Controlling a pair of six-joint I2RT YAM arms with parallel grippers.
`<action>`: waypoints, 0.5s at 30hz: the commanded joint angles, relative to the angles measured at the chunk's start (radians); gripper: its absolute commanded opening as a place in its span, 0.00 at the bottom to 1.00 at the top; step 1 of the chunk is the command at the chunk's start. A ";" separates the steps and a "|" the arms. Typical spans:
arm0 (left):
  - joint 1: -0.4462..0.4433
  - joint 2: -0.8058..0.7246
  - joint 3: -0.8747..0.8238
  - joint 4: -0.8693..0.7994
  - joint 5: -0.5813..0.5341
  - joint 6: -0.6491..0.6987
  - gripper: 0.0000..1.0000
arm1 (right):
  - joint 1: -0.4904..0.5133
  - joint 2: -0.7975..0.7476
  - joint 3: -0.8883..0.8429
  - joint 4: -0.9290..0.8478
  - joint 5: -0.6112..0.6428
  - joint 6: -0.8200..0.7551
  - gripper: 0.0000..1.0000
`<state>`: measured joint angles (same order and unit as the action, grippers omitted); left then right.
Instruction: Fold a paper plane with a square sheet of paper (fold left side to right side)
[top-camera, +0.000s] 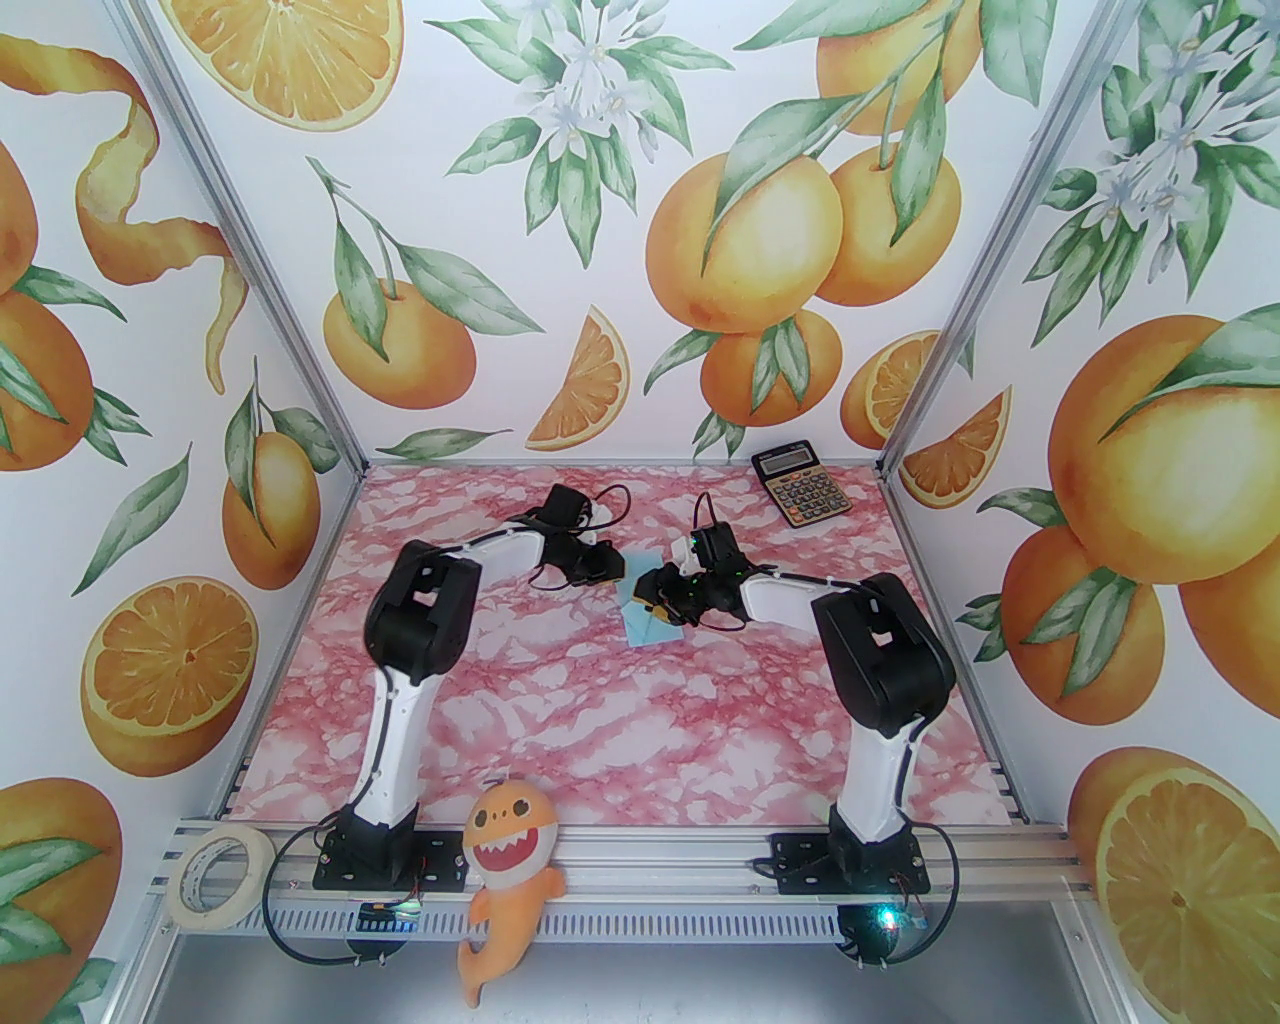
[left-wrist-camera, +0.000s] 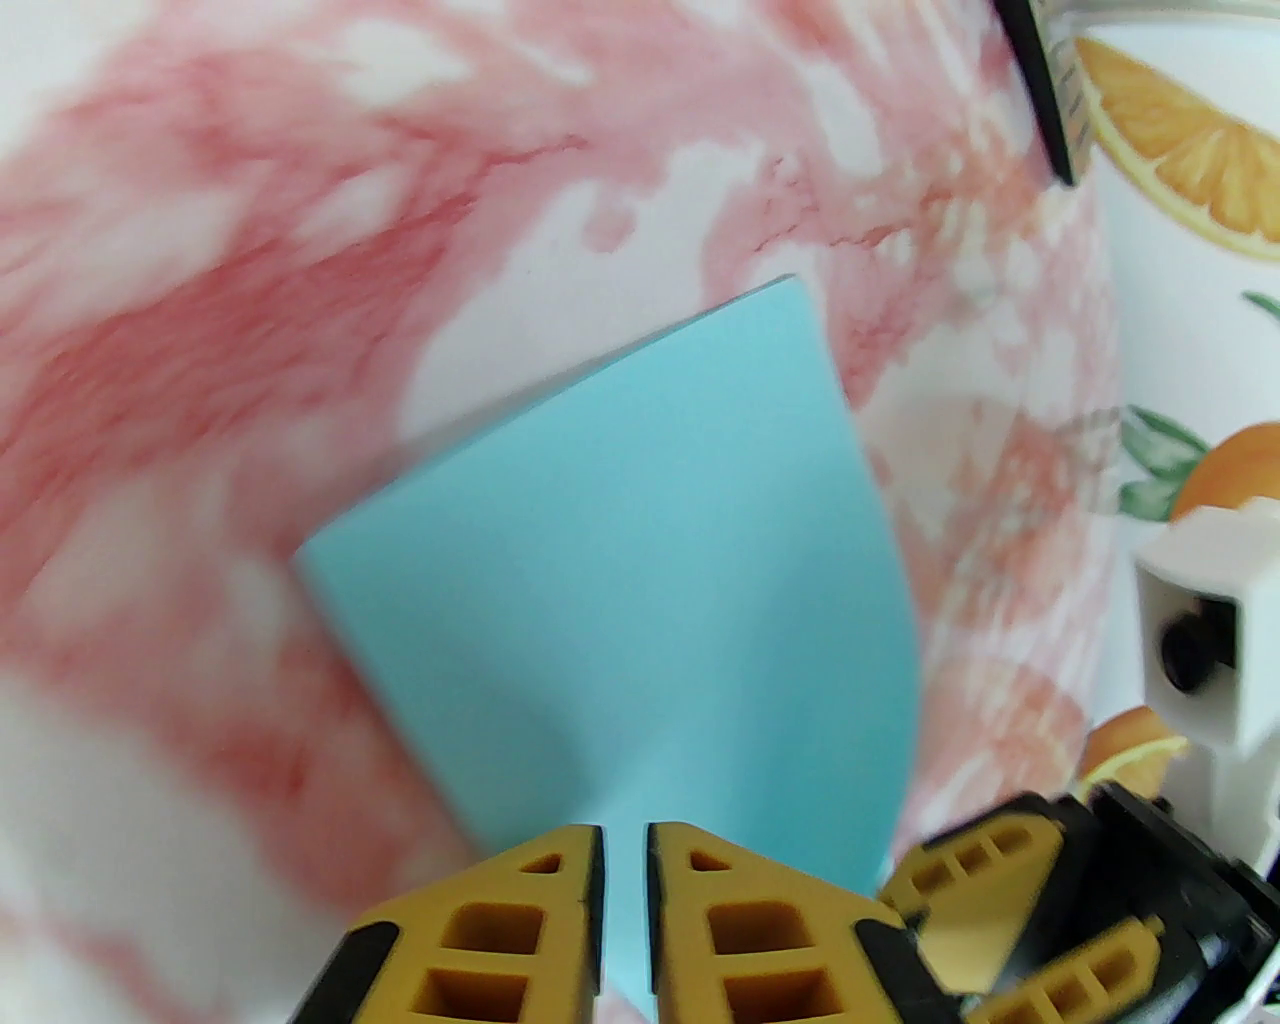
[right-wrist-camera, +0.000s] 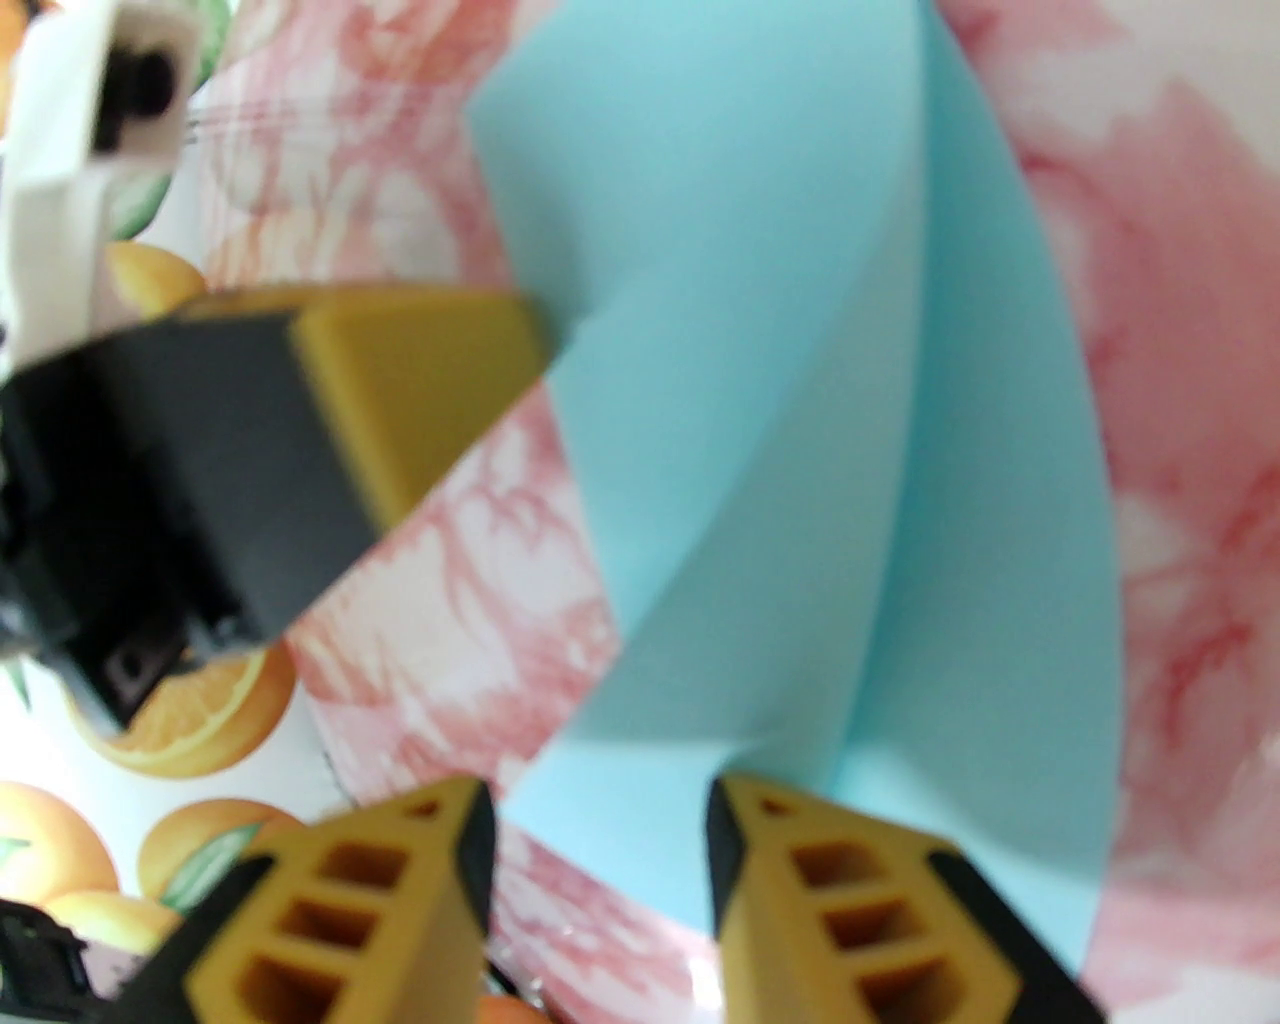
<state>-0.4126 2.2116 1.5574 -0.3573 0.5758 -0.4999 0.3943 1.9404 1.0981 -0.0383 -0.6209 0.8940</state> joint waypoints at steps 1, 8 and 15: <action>0.004 -0.146 -0.112 0.100 0.007 -0.071 0.23 | 0.002 0.019 0.023 0.029 0.018 0.008 0.41; -0.036 -0.301 -0.382 0.310 -0.032 -0.207 0.26 | 0.002 0.023 0.025 0.032 0.031 0.020 0.41; -0.080 -0.324 -0.479 0.426 -0.026 -0.288 0.26 | 0.001 0.024 0.022 0.035 0.035 0.025 0.41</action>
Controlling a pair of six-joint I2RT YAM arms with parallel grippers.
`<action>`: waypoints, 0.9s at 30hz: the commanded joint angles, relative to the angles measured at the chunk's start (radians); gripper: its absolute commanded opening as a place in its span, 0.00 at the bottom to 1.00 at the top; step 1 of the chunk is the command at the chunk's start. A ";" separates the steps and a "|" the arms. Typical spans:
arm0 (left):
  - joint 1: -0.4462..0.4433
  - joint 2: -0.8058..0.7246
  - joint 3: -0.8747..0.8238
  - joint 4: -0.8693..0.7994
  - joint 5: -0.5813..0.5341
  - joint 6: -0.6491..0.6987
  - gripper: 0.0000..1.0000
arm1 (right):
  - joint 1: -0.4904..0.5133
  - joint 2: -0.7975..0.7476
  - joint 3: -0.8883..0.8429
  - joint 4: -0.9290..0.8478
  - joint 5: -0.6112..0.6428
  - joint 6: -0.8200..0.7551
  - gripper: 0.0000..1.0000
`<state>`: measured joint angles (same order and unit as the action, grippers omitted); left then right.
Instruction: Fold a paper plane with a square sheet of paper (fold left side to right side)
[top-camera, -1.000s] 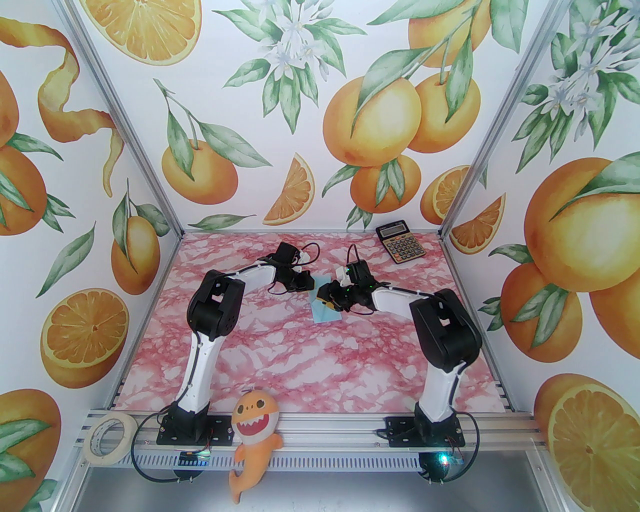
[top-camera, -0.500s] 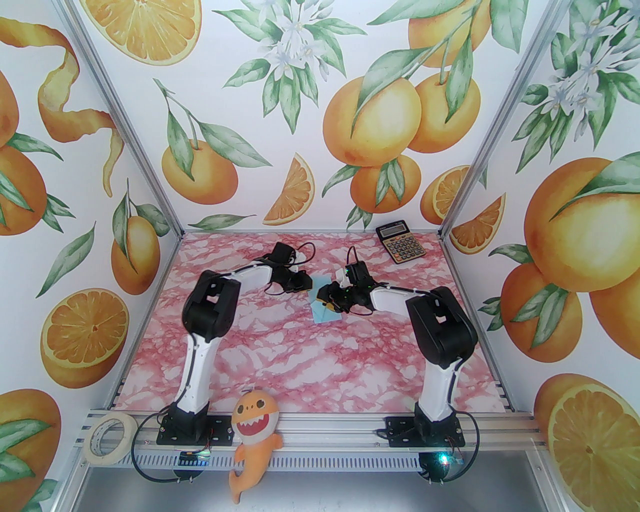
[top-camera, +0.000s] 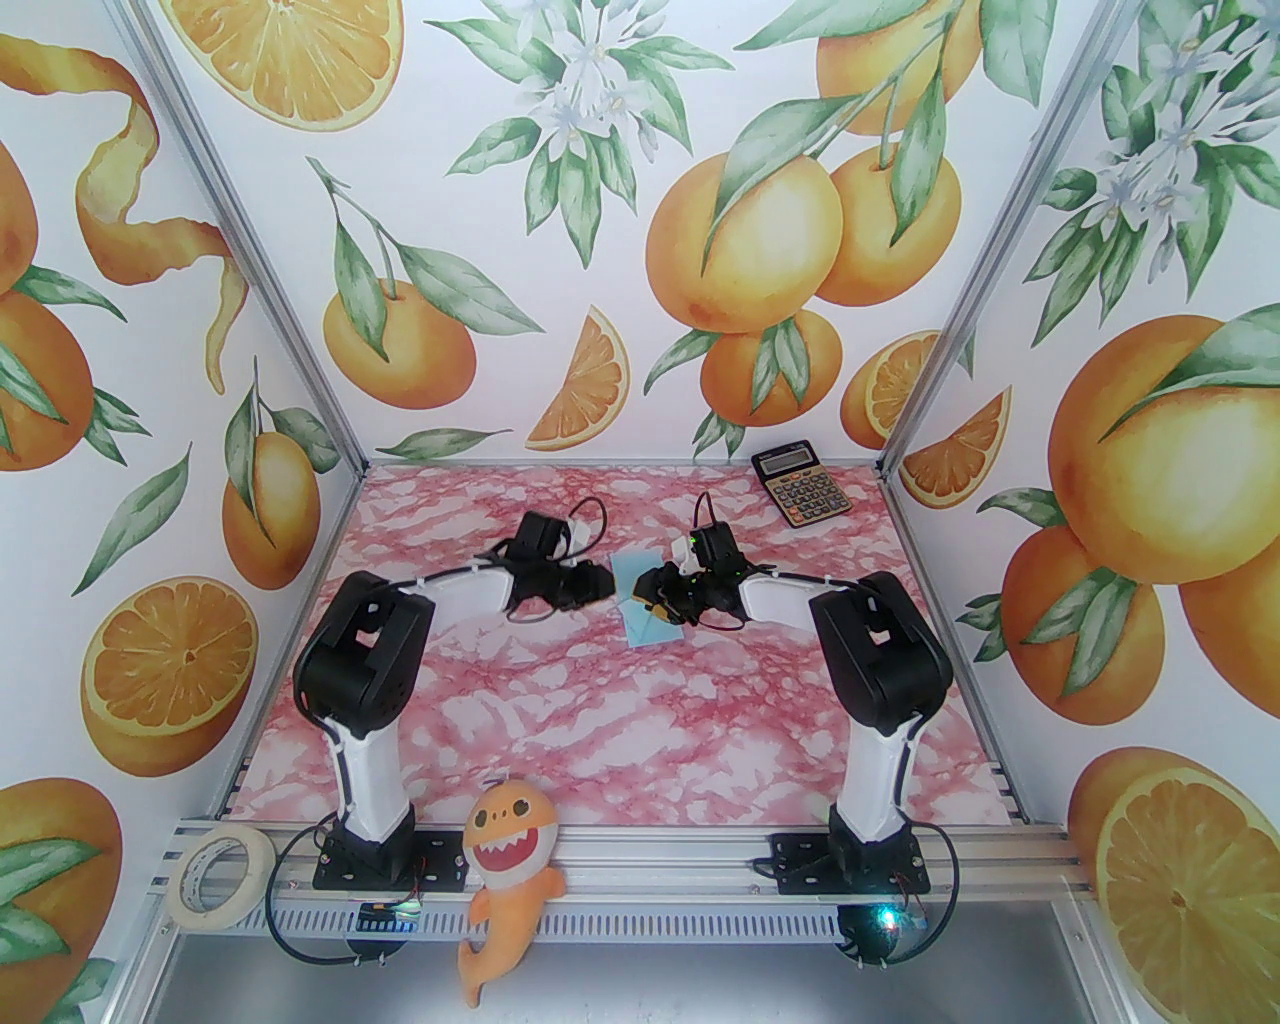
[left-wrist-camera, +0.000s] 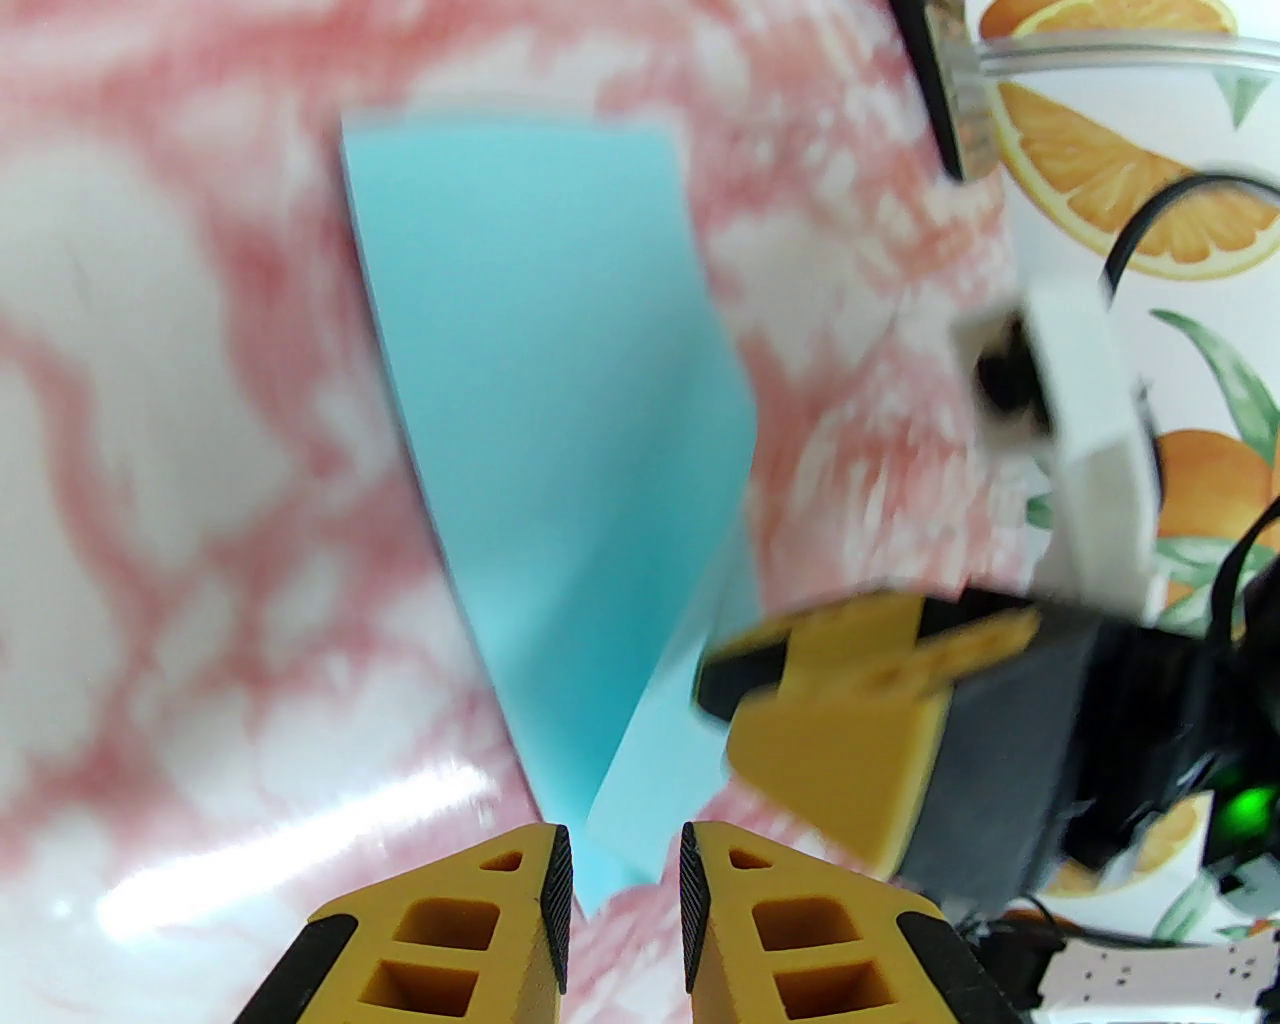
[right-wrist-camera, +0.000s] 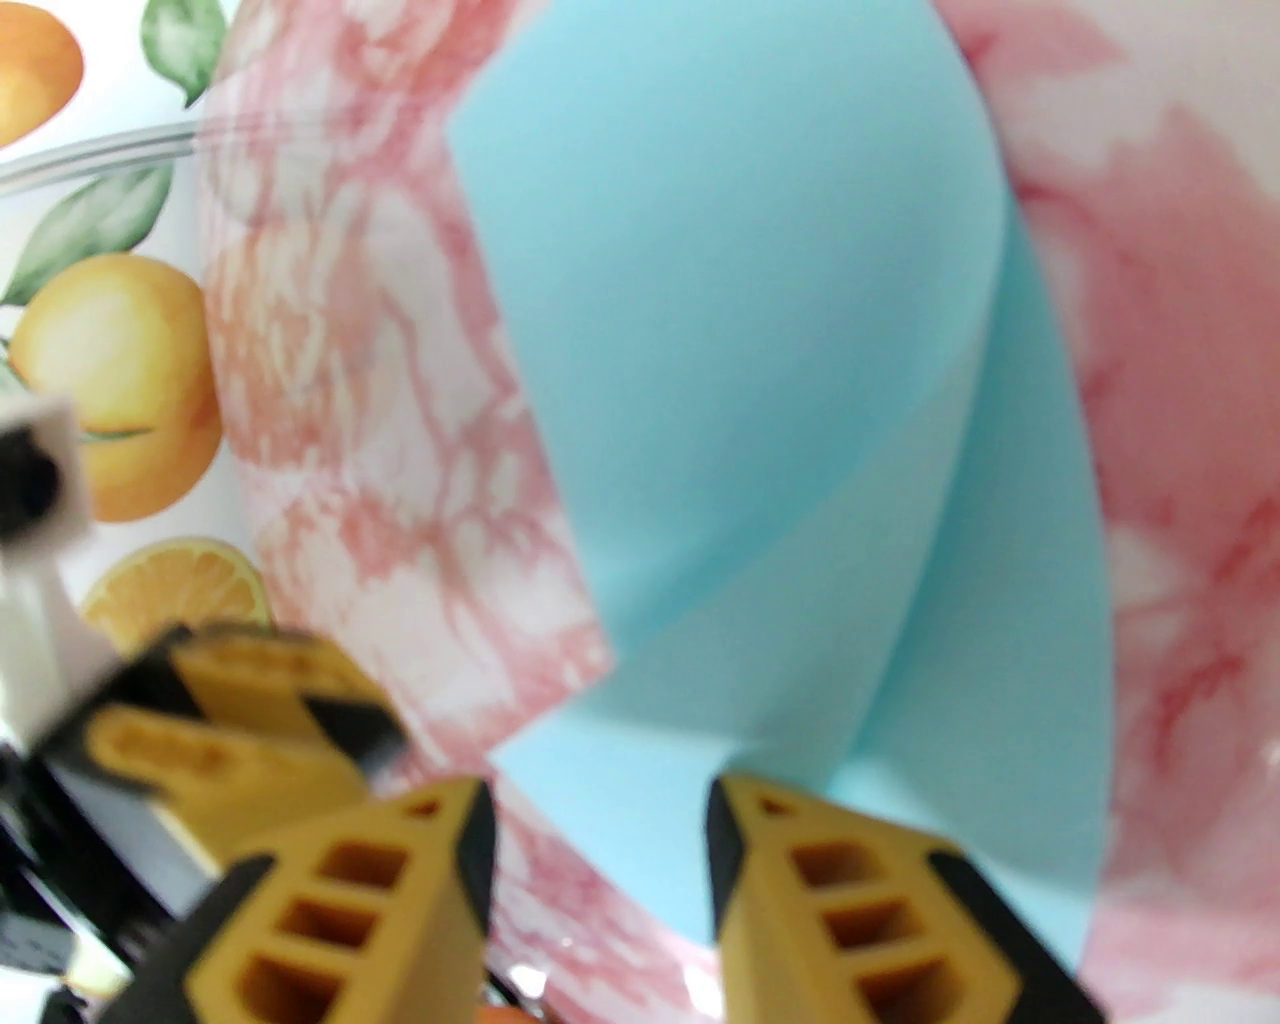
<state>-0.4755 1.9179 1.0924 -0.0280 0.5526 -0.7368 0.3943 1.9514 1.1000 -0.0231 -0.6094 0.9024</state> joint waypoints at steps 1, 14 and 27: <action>-0.021 -0.027 -0.019 0.098 -0.004 -0.056 0.26 | 0.002 0.013 0.020 0.021 0.024 0.017 0.41; -0.039 -0.027 -0.057 0.142 -0.049 -0.095 0.24 | 0.001 0.001 0.008 0.026 0.028 0.020 0.41; -0.041 -0.028 -0.072 0.156 -0.079 -0.120 0.25 | 0.001 0.001 0.004 0.026 0.025 0.021 0.41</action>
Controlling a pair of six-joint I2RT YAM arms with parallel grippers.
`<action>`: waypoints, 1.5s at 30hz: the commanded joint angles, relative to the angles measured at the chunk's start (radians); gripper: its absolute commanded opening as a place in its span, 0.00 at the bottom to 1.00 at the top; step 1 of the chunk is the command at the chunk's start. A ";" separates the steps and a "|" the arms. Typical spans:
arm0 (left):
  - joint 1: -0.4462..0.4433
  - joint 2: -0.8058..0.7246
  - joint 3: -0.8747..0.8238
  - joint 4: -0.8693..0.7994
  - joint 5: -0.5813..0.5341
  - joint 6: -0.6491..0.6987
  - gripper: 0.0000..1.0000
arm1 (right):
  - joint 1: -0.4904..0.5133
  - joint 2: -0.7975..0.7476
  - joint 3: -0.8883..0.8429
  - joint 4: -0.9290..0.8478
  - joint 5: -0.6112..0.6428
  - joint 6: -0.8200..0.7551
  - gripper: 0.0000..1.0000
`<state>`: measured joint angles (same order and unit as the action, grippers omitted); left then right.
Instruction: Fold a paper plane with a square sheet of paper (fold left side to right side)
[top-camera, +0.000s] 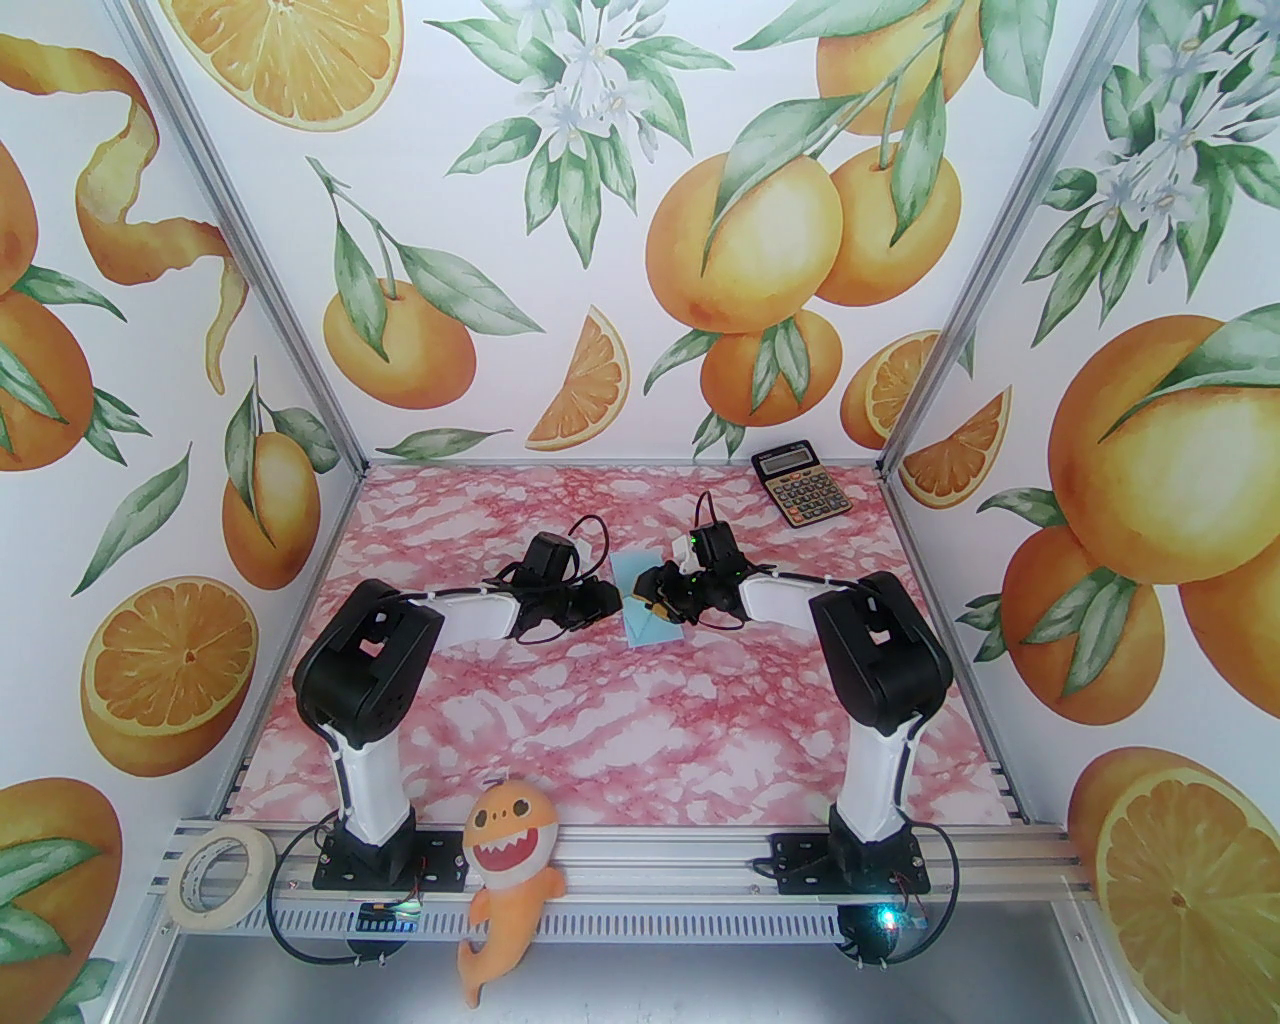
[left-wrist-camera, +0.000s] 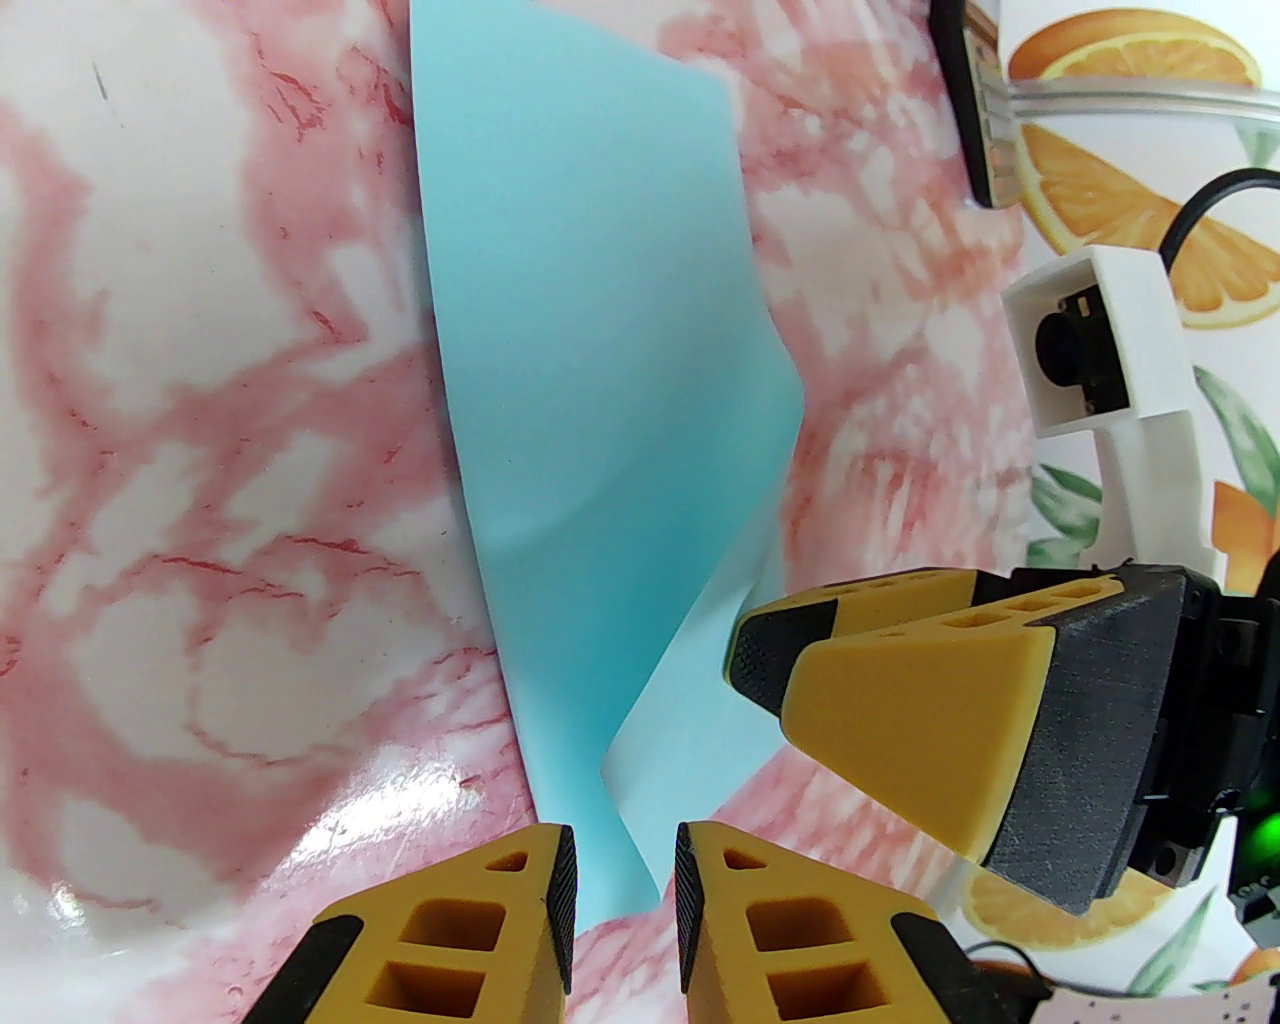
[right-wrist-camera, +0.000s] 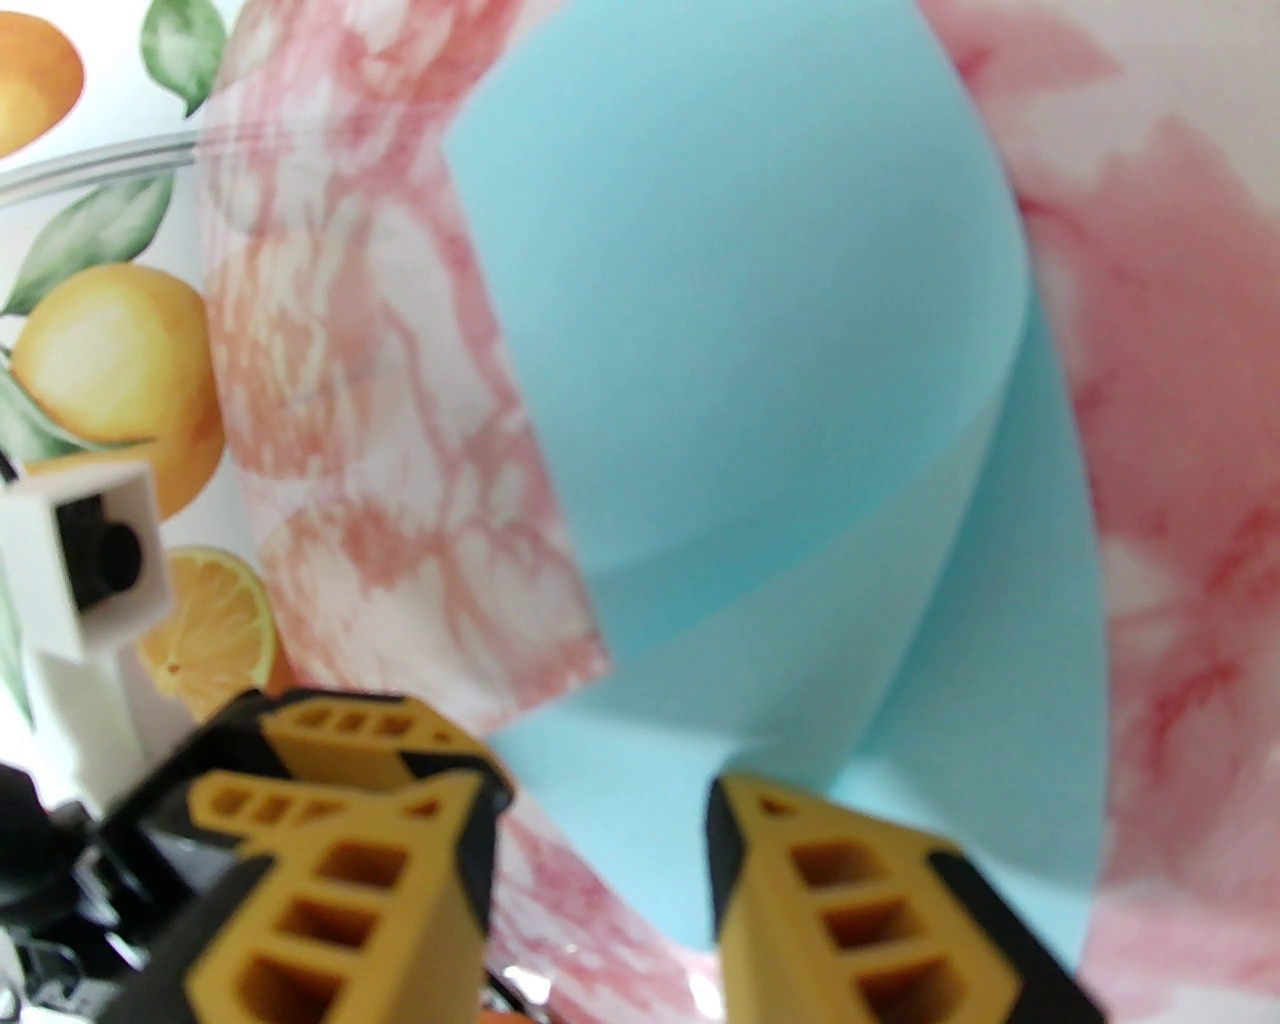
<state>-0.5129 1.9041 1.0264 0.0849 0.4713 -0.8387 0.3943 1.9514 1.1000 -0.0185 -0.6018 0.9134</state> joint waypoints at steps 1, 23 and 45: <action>-0.004 -0.010 -0.005 0.054 0.006 -0.024 0.25 | 0.001 -0.001 0.003 0.023 0.020 0.010 0.41; -0.009 0.031 0.021 0.021 -0.011 -0.028 0.24 | 0.002 -0.008 -0.004 0.027 0.019 0.011 0.41; -0.016 0.070 0.070 0.060 -0.003 -0.021 0.05 | 0.001 -0.013 -0.018 0.030 0.017 0.012 0.41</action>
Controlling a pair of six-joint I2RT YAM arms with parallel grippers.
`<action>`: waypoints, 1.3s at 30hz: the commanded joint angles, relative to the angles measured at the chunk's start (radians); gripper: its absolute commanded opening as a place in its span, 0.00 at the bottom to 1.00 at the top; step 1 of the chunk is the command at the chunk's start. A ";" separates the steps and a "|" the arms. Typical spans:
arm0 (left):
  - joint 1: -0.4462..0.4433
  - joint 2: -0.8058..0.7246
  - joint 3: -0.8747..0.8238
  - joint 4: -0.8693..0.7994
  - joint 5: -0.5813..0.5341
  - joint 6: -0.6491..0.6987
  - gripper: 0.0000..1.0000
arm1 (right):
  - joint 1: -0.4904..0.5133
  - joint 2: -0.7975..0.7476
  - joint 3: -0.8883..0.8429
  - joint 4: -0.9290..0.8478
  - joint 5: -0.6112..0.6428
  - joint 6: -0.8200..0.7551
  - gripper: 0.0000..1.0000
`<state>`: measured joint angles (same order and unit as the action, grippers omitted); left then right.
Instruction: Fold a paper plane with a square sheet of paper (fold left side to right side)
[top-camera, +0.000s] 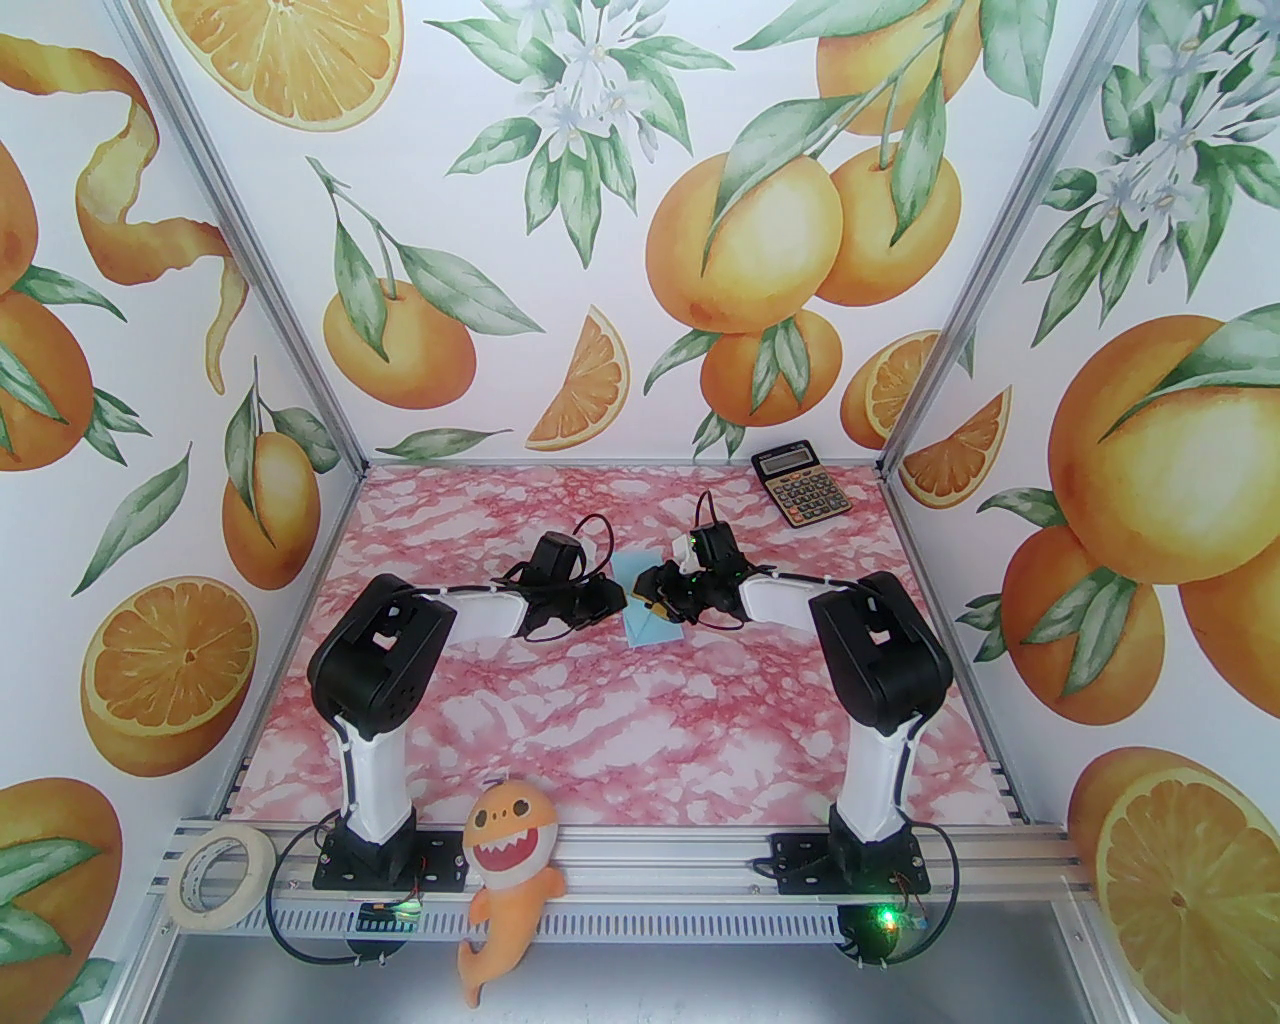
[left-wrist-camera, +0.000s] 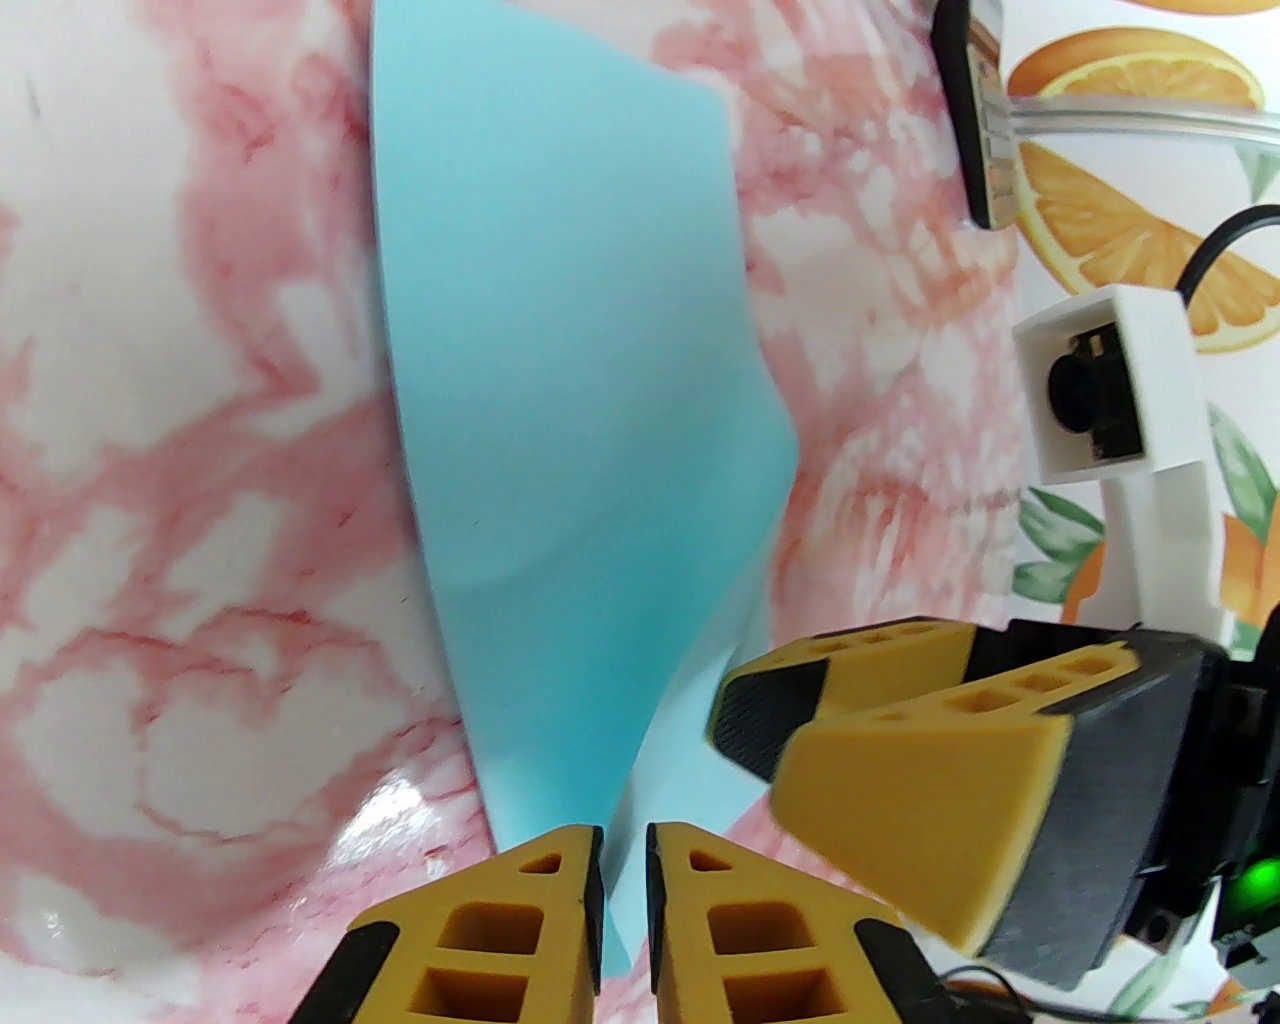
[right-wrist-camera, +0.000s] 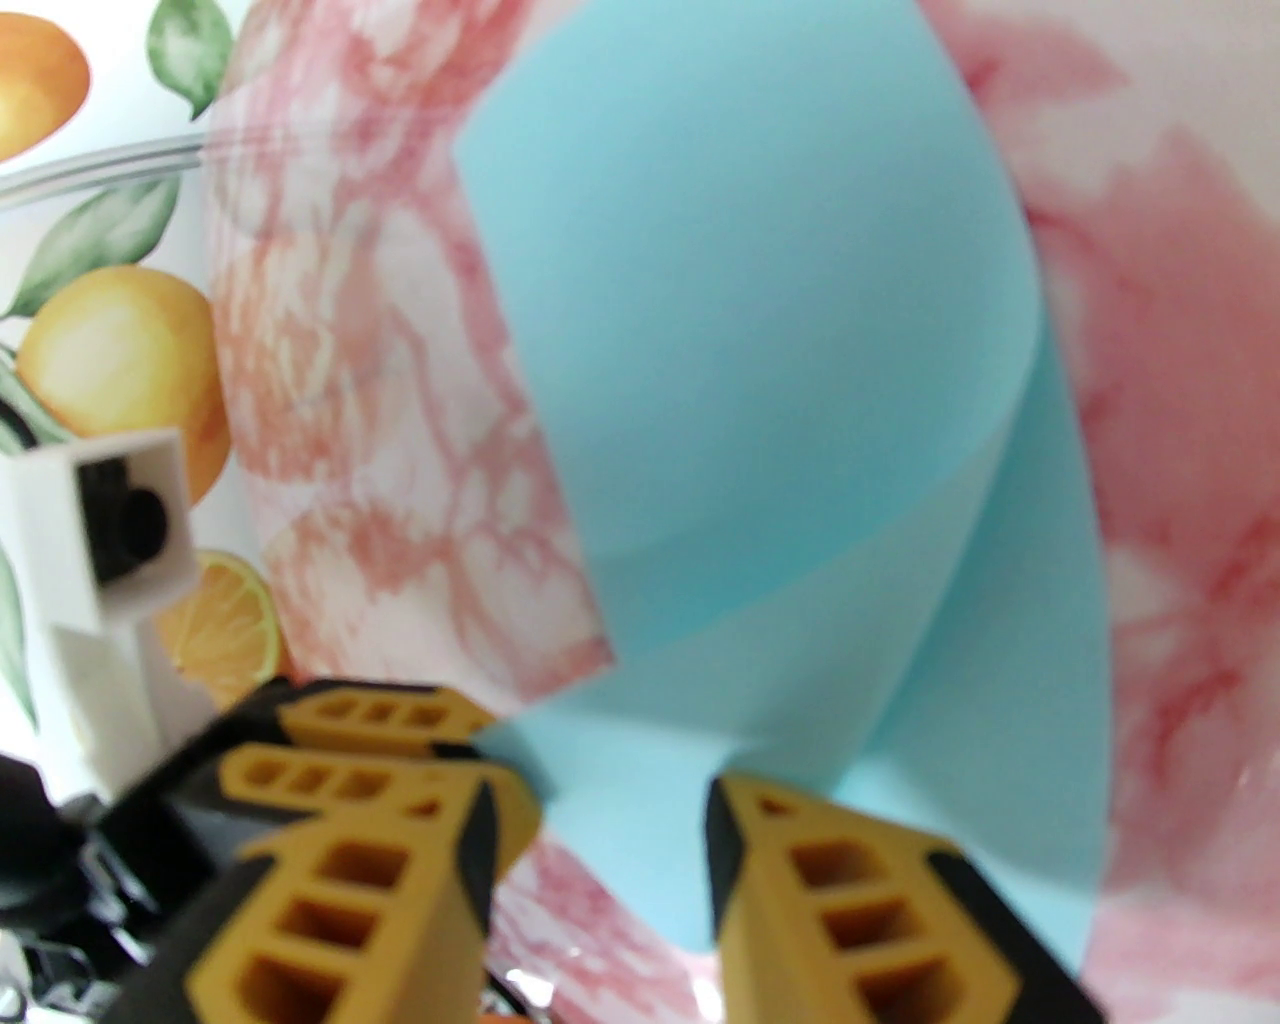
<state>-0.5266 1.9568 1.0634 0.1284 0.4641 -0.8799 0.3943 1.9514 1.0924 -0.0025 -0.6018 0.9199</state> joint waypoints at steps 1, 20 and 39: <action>-0.002 0.016 0.035 0.015 0.000 0.020 0.05 | 0.002 -0.015 -0.011 0.013 0.017 0.005 0.41; 0.028 0.068 0.124 -0.086 0.026 0.147 0.00 | 0.004 -0.099 -0.061 -0.001 -0.005 -0.058 0.31; 0.030 0.095 0.126 -0.076 0.058 0.154 0.00 | 0.044 -0.052 -0.078 0.022 -0.021 -0.043 0.00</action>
<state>-0.4995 2.0327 1.1687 0.0463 0.5034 -0.7483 0.4282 1.8809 1.0218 -0.0017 -0.6071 0.8749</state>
